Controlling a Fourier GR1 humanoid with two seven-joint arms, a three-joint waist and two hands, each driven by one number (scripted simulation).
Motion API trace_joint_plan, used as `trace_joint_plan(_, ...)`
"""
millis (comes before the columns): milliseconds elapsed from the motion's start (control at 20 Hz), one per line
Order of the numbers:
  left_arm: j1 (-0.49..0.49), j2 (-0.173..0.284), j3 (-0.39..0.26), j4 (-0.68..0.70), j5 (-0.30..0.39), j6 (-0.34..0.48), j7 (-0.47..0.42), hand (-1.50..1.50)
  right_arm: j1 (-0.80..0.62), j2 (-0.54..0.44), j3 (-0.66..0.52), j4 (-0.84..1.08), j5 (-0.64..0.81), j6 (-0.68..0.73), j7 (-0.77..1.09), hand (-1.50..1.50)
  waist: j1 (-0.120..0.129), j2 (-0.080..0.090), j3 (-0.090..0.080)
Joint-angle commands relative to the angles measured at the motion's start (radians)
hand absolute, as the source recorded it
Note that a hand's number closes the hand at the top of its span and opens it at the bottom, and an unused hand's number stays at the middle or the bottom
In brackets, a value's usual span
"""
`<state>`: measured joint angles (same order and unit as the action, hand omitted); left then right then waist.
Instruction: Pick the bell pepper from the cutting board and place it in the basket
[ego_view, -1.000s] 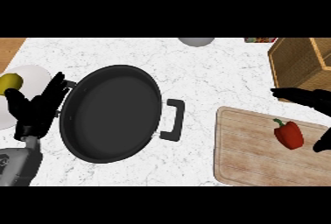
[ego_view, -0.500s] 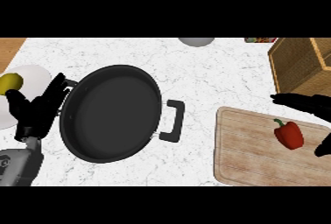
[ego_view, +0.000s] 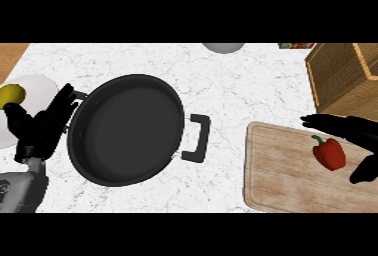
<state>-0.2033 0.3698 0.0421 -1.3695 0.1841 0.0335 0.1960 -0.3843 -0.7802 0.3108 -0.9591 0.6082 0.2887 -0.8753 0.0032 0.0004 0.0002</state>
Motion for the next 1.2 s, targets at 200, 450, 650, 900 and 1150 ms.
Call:
trace_joint_plan(200,-0.050,-0.012,0.031,0.024,-0.011,-0.014,0.019,0.00,-0.022,-0.008,0.010,0.103,0.141,-0.078,-0.182,1.50,0.005,0.003,0.000)
trace_joint_plan(450,-0.016,-0.031,0.042,0.014,-0.024,-0.030,0.004,0.00,0.062,0.041,0.007,-0.072,0.160,-0.060,-0.072,1.50,-0.006,-0.002,-0.001)
trace_joint_plan(650,-0.013,0.031,0.103,0.058,0.008,-0.095,-0.021,0.00,0.056,0.121,0.002,-0.125,0.153,-0.032,0.084,1.50,-0.012,-0.003,-0.002)
trace_joint_plan(900,0.052,-0.005,0.082,0.007,-0.026,-0.013,0.004,0.00,0.238,0.314,-0.014,-0.208,0.128,-0.110,0.427,1.50,-0.095,-0.031,-0.007)
trace_joint_plan(1150,0.072,-0.011,0.077,-0.017,-0.037,-0.005,-0.012,0.00,0.347,0.415,0.028,-0.412,0.153,-0.117,0.614,1.50,-0.078,-0.026,-0.006)
